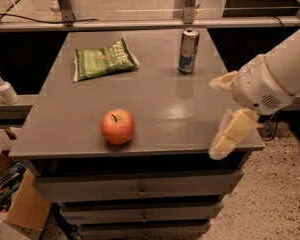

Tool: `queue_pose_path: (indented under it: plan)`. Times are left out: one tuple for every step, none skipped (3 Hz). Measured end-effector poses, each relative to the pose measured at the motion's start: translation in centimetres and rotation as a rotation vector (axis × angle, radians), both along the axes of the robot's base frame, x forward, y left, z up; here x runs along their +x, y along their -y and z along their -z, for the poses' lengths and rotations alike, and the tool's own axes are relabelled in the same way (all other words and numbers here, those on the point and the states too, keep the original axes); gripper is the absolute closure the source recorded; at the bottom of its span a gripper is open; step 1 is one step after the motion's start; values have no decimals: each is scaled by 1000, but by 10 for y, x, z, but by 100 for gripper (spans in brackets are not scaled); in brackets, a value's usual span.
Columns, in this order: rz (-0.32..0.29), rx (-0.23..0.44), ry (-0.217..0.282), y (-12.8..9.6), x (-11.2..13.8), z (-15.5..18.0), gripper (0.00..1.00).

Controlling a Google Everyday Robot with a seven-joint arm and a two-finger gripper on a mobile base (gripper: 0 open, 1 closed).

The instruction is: Move apple near redbull can

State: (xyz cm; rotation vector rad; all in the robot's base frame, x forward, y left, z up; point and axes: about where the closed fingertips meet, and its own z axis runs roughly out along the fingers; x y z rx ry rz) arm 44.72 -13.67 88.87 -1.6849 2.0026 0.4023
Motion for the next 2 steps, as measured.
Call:
queue_pose_path:
  plan:
    - [-55,201,-41,-55,-8,19,0]
    - [-108,379,-53,-101,-9,14,0]
